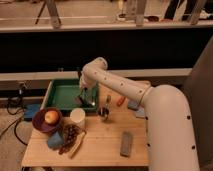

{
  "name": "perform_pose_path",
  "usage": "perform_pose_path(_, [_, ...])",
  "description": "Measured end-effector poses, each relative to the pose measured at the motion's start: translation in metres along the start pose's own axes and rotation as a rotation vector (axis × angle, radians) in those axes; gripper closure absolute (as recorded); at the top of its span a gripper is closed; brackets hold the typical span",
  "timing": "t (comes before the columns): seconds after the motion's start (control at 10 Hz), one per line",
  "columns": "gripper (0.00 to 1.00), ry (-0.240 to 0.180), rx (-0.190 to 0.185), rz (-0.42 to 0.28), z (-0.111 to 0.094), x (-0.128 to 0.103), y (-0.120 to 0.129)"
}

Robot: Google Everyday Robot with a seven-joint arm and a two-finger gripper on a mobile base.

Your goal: Wipe tray with brush

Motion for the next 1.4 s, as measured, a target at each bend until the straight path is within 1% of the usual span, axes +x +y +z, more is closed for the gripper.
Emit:
perform_pose_path(0.3, [1.0, -0.007, -0.025, -0.002, 0.007, 0.007, 0.007])
perform_pose_path(0.5, [1.0, -0.007, -0.04, 0.006, 0.013, 0.019, 0.019])
perform_pose_path(0.9, [1.0, -0.006, -0.052, 0.027, 0.021, 0.047, 0.034])
perform_pose_path(1.1, [1.0, -0.006, -0.053, 0.024, 0.026, 0.059, 0.03])
perform_pose_path(1.4, [1.0, -0.009, -0.04, 0.01, 0.037, 0.071, 0.009])
